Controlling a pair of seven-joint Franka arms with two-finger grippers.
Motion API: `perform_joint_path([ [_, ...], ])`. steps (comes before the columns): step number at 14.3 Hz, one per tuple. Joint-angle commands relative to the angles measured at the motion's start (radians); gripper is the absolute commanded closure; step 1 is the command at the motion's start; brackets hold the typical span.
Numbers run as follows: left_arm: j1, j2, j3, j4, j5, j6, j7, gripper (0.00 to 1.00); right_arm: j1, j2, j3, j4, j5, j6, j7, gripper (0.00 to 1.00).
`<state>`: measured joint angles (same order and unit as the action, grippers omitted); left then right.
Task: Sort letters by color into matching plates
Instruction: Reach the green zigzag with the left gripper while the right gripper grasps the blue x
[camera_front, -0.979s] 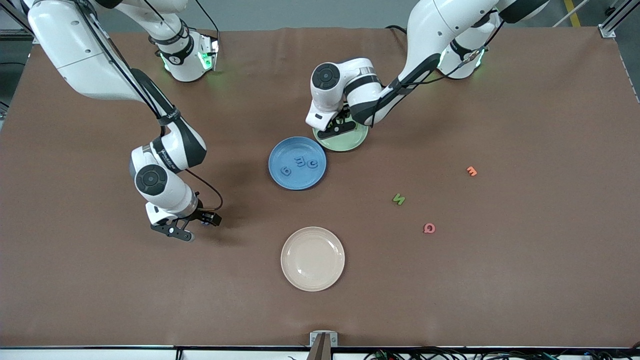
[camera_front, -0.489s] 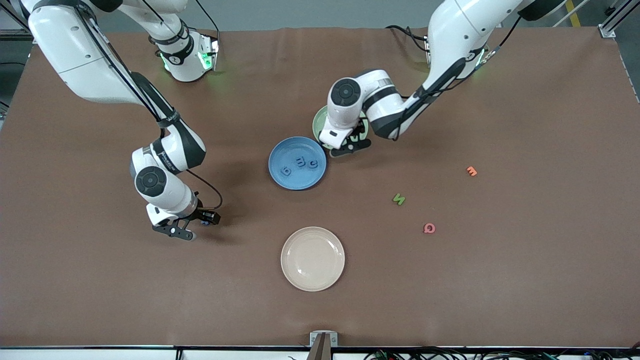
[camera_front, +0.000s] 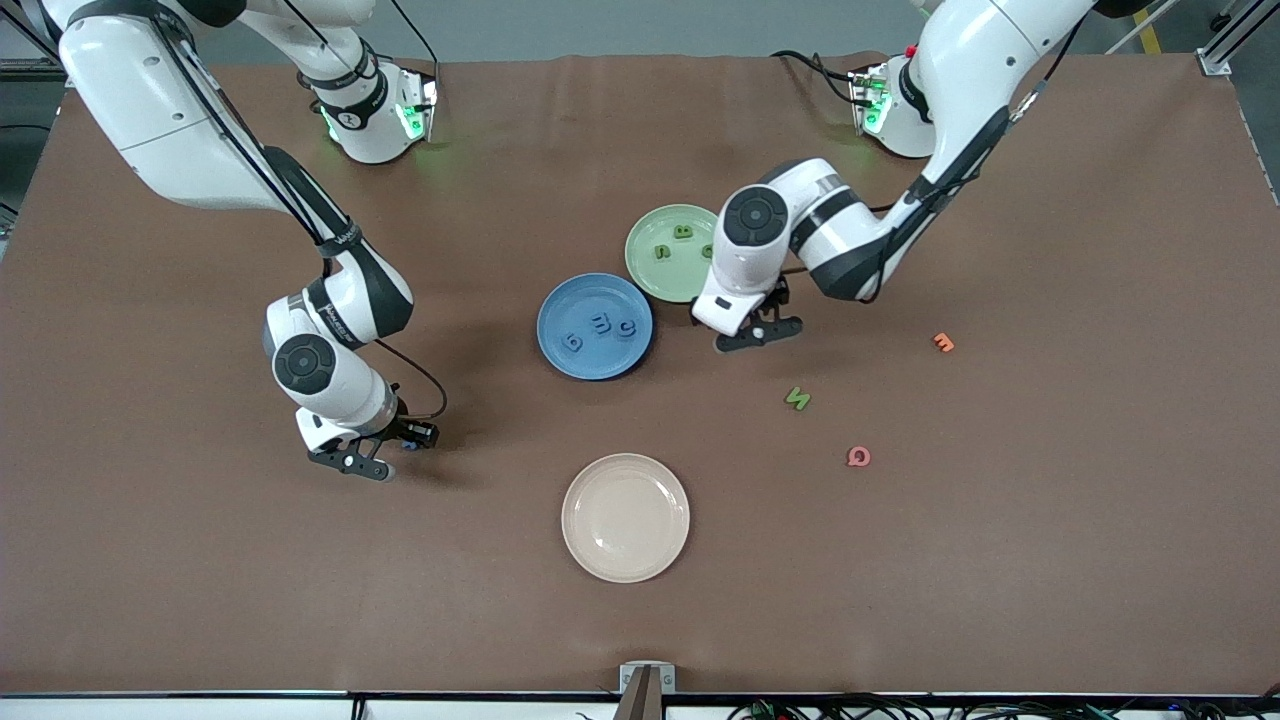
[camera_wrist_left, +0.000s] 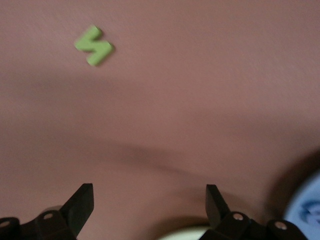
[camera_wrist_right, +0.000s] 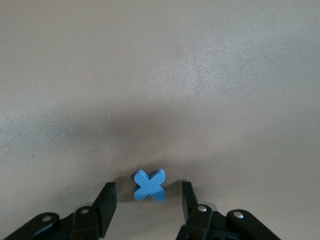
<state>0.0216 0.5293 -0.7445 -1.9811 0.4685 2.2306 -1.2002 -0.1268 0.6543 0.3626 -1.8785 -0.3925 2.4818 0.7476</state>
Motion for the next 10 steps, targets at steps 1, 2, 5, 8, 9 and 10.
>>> perform_joint_path([
  [1, 0.061, -0.002, -0.006, -0.013, 0.074, 0.009, 0.013, 0.01, -0.02, 0.016, 0.018, 0.015, -0.025, 0.005, -0.004, 0.39],
  [2, 0.084, 0.0, -0.006, -0.013, 0.094, 0.026, 0.013, 0.01, -0.019, 0.016, 0.018, 0.015, -0.025, 0.005, -0.004, 0.39],
  [5, 0.15, 0.03, -0.006, -0.015, 0.145, 0.092, 0.013, 0.01, -0.02, 0.016, 0.016, 0.015, -0.025, 0.005, -0.005, 0.42],
  [8, 0.178, 0.063, 0.004, -0.018, 0.173, 0.138, 0.004, 0.01, -0.022, 0.022, 0.016, 0.016, -0.026, 0.005, -0.005, 0.49],
  [9, 0.184, 0.07, 0.013, -0.024, 0.194, 0.156, -0.008, 0.01, -0.022, 0.022, 0.016, 0.019, -0.026, 0.005, -0.007, 0.5],
  [10, 0.184, 0.077, 0.02, -0.034, 0.205, 0.184, -0.01, 0.01, -0.022, 0.022, 0.016, 0.019, -0.026, 0.003, -0.007, 0.5],
])
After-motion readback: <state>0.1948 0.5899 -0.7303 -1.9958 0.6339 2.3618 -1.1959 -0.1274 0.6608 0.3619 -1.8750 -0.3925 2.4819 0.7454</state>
